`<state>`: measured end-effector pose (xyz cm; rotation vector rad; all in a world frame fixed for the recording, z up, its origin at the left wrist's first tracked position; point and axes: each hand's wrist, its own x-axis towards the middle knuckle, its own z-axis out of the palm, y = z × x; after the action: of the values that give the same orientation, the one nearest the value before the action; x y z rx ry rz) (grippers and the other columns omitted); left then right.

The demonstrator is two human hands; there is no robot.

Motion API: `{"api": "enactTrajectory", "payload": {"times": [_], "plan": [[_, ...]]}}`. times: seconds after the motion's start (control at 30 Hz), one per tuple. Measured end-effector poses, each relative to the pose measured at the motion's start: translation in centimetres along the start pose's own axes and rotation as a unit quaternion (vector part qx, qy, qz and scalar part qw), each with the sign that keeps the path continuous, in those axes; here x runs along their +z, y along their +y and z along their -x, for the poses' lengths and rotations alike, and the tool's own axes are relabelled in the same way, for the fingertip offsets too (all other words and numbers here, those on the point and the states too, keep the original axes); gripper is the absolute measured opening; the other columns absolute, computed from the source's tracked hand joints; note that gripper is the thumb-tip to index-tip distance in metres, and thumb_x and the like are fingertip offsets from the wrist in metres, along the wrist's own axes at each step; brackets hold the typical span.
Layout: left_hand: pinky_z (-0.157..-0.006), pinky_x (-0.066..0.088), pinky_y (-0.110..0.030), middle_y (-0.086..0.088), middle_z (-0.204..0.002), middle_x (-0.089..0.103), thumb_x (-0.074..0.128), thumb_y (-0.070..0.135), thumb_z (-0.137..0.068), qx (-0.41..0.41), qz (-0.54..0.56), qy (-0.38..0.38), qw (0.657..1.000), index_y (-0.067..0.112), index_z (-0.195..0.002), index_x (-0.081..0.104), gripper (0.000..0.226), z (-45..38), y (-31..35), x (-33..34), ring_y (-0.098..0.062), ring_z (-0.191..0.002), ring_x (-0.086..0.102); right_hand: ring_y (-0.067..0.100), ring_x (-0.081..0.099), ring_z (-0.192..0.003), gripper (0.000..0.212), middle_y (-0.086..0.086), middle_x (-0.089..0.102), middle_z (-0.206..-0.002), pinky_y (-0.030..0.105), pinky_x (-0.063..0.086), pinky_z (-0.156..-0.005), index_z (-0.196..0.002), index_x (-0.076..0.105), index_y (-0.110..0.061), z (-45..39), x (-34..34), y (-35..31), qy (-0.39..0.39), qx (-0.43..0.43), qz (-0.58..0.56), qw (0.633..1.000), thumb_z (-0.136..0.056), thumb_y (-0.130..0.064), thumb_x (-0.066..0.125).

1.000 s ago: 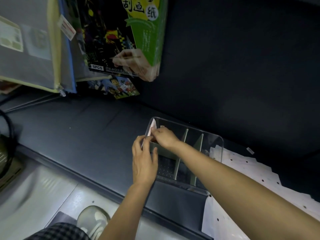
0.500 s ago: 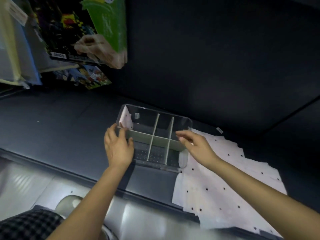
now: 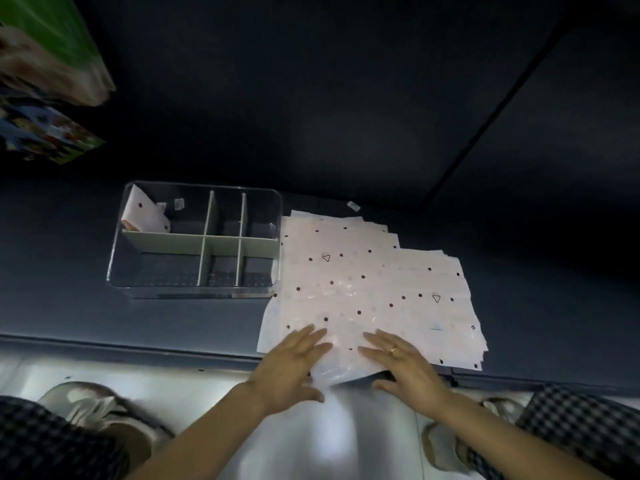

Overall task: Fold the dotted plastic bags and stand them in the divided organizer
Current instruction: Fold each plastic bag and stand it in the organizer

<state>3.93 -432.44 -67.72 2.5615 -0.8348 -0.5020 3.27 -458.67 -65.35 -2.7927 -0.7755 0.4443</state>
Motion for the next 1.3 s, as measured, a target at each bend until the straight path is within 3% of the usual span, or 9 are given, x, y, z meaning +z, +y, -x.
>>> {"api": "enactTrajectory", "payload": {"times": [0.2, 0.3, 0.43, 0.6, 0.7, 0.9, 1.0, 1.1, 1.3], "plan": [[-0.118, -0.001, -0.031, 0.008, -0.158, 0.009, 0.059, 0.041, -0.088, 0.014, -0.094, -0.001, 0.995, 0.033, -0.147, 0.027, 0.068, 0.4, 0.0, 0.0, -0.019, -0.146, 0.003, 0.012, 0.07, -0.088, 0.022, -0.008, 0.074, -0.093, 0.024, 0.056, -0.073, -0.07, 0.076, -0.025, -0.1, 0.1, -0.9, 0.129, -0.028, -0.032, 0.991, -0.055, -0.019, 0.091], [-0.105, 0.041, -0.035, 0.006, -0.131, 0.058, 0.069, 0.026, -0.084, 0.042, -0.05, 0.134, 0.989, 0.029, -0.113, 0.068, 0.029, 0.4, 0.2, -0.7, -0.02, -0.126, 0.051, 0.012, 0.065, -0.092, 0.012, -0.006, 0.072, -0.094, 0.02, 0.051, -0.079, -0.088, 0.074, -0.015, -0.3, -0.7, -0.6, 0.127, -0.016, -0.08, 0.989, -0.077, -0.019, 0.076], [-0.097, 0.044, -0.024, 0.013, -0.117, 0.066, 0.052, 0.026, -0.096, -0.062, 0.178, 0.138, 0.972, 0.027, -0.113, 0.068, 0.023, 0.0, 0.9, -2.1, -0.007, -0.112, 0.058, -0.001, 0.045, -0.113, 0.049, -0.015, 0.059, -0.119, 0.011, 0.03, -0.095, -0.119, 0.06, -0.022, -0.2, -2.2, -0.2, 0.05, 0.004, -0.092, 0.995, -0.082, -0.055, 0.06], [-0.071, 0.039, -0.029, 0.003, -0.07, 0.051, 0.047, 0.052, -0.092, -0.084, 0.478, 0.164, 0.859, 0.011, -0.075, 0.057, 0.046, -1.4, 3.0, -5.1, -0.01, -0.072, 0.048, 0.011, 0.055, -0.091, 0.024, 0.0, 0.066, -0.096, 0.02, 0.033, -0.073, -0.101, 0.064, -0.017, -1.0, -6.4, 1.7, -0.06, 0.062, -0.089, 0.992, -0.09, -0.038, 0.058], [-0.078, 0.045, -0.015, 0.008, -0.082, 0.065, 0.046, 0.041, -0.097, -0.083, 0.581, 0.125, 0.8, 0.016, -0.081, 0.066, 0.036, -1.8, 3.4, -6.0, -0.007, -0.082, 0.06, 0.001, 0.043, -0.061, 0.021, 0.0, 0.055, -0.067, 0.018, 0.032, -0.058, -0.073, 0.06, -0.008, -2.0, -10.9, 3.3, -0.139, 0.072, -0.224, 0.962, -0.088, -0.023, 0.064], [-0.089, 0.047, -0.037, -0.004, -0.088, 0.066, 0.044, 0.022, -0.099, -0.269, 0.635, 0.268, 0.672, 0.012, -0.085, 0.066, 0.027, -3.1, 2.7, -5.9, -0.019, -0.088, 0.059, -0.003, 0.052, -0.056, 0.007, -0.015, 0.06, -0.06, 0.006, 0.039, -0.058, -0.078, 0.068, -0.016, -5.2, -13.1, 4.6, -0.035, 0.128, -0.362, 0.923, -0.081, -0.019, 0.073], [-0.089, 0.041, -0.032, 0.004, -0.106, 0.059, 0.045, 0.022, -0.099, -0.29, 0.538, 0.34, 0.715, 0.024, -0.103, 0.058, 0.013, -3.2, 2.3, -5.5, -0.014, -0.099, 0.053, 0.006, 0.044, -0.056, 0.009, -0.003, 0.049, -0.062, 0.014, 0.035, -0.056, -0.084, 0.067, -0.014, -8.0, -11.2, 5.3, 0.044, 0.197, -0.398, 0.895, -0.083, -0.022, 0.071], [-0.103, 0.032, -0.027, 0.008, -0.14, 0.037, 0.049, 0.027, -0.096, -0.244, 0.327, 0.363, 0.838, 0.022, -0.138, 0.036, 0.044, -2.8, 2.3, -4.6, -0.007, -0.127, 0.036, 0.008, 0.052, -0.067, 0.007, -0.005, 0.056, -0.072, 0.014, 0.041, -0.06, -0.087, 0.065, -0.014, -10.9, -9.4, 6.0, 0.059, 0.243, -0.394, 0.885, -0.086, -0.02, 0.067], [-0.116, 0.02, -0.033, 0.004, -0.155, 0.025, 0.048, 0.035, -0.096, -0.051, 0.055, 0.221, 0.972, 0.02, -0.141, 0.041, 0.047, -3.2, 2.9, -1.6, -0.014, -0.144, 0.018, 0.019, 0.049, -0.093, 0.028, 0.0, 0.054, -0.095, 0.024, 0.041, -0.081, -0.112, 0.063, -0.006, -14.6, -6.7, 7.7, 0.052, 0.304, -0.342, 0.888, -0.089, -0.022, 0.064]]}}
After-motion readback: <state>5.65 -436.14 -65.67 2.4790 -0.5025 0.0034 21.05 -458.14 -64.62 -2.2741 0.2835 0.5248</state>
